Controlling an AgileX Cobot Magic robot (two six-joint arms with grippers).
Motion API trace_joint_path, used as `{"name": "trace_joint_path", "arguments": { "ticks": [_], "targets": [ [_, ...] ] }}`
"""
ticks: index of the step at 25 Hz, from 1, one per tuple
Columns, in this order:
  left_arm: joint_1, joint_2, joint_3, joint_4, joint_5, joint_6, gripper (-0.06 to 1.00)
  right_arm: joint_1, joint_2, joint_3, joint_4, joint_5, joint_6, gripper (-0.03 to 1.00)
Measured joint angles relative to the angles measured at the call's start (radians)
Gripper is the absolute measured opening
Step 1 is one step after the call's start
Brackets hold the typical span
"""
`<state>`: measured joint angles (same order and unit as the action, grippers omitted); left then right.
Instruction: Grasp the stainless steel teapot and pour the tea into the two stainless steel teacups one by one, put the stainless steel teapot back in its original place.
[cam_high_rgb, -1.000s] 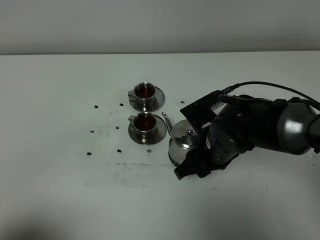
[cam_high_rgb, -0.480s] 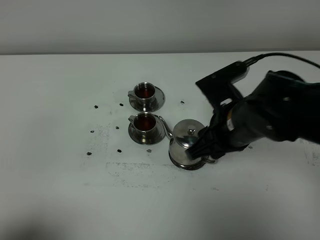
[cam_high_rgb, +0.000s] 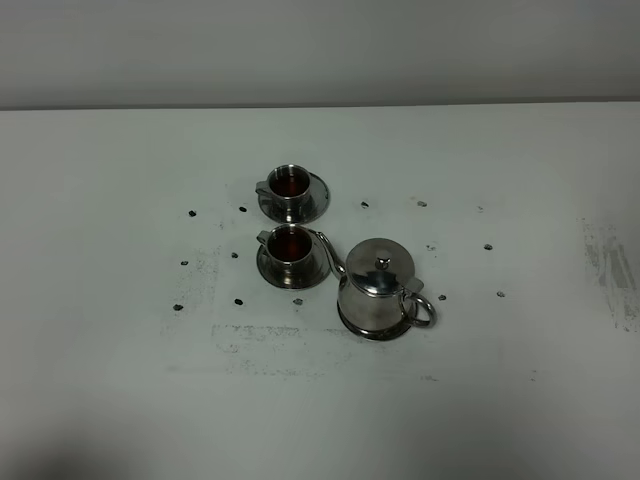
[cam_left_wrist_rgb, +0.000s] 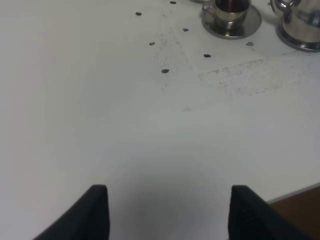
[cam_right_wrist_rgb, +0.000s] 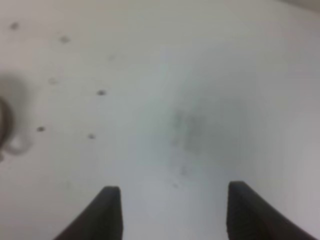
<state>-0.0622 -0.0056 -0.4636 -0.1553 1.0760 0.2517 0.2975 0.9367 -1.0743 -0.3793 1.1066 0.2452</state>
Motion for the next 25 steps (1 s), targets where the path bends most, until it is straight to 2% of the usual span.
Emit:
{"name": "trace_joint_path", "arguments": {
  "ticks": [5, 13, 25],
  "targets": [
    [0.0, 0.0, 0.0, 0.0, 0.0, 0.0, 0.52, -0.038, -0.274, 0.144, -0.001, 0.073, -0.007, 0.48],
    [0.0, 0.0, 0.0, 0.0, -0.001, 0.0, 0.52, -0.043, -0.616, 0.399, 0.076, 0.087, -0.009, 0.48],
    [0.0, 0.0, 0.0, 0.0, -0.001, 0.0, 0.52, -0.043, -0.808, 0.522, 0.163, 0.089, -0.027, 0.48]
  ]
}}
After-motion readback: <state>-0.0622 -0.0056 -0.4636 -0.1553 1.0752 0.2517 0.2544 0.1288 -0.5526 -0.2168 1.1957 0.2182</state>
